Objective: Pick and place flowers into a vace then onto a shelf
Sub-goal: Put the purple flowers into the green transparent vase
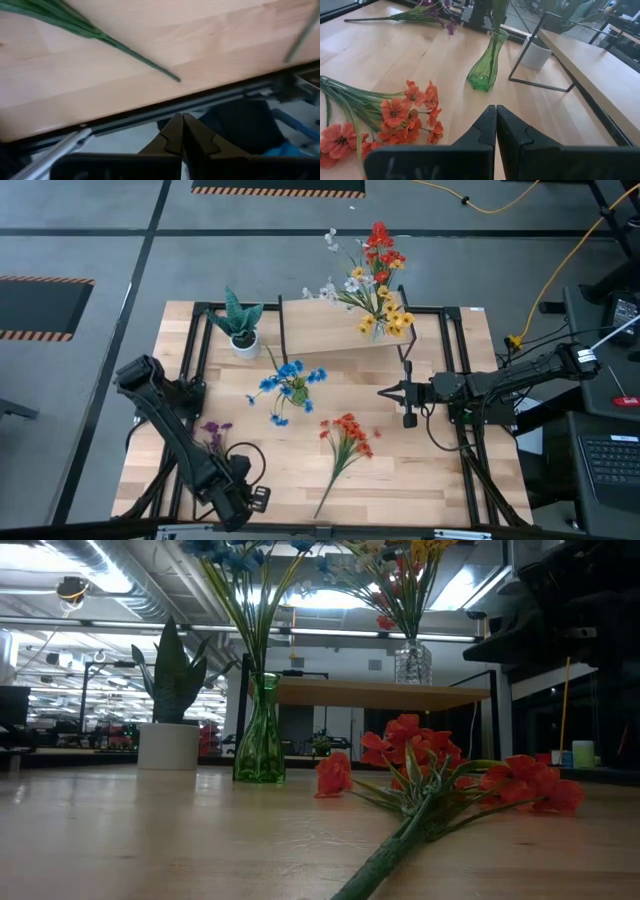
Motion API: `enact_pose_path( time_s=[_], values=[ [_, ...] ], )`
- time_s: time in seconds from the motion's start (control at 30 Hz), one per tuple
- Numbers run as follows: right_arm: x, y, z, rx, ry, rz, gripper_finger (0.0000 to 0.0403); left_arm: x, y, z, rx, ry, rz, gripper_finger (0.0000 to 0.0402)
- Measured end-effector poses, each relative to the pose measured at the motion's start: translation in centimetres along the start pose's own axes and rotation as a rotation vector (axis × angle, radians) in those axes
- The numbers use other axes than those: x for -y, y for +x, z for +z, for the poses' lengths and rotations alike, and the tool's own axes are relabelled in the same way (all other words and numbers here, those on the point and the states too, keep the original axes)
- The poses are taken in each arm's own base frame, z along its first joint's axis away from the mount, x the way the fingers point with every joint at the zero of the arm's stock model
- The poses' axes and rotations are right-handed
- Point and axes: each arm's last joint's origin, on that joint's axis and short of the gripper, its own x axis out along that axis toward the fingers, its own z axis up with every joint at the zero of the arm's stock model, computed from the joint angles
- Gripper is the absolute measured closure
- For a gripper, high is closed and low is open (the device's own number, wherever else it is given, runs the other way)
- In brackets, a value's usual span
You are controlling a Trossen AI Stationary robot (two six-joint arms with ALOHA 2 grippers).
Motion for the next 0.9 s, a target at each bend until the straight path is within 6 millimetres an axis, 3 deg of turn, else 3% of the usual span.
enact_pose_path(
  time_s=[0.7, 0.8, 0.9],
  values=[
    [0.0, 0.0, 0.1, 0.013, -0.010, -0.003, 0.0387, -0.4, 4.7, -0.3, 0.124, 0.063, 0.088, 0.0396],
    [0.1, 0.0, 0.3, 0.029, -0.007, -0.008, 0.0387, -1.0, 4.6, -0.1, 0.122, -0.102, 0.187, 0.0396],
    [0.1, 0.0, 0.3, 0.034, -0.005, -0.009, 0.0387, -1.6, 4.5, 0.0, 0.087, -0.139, 0.293, 0.0397]
  ],
)
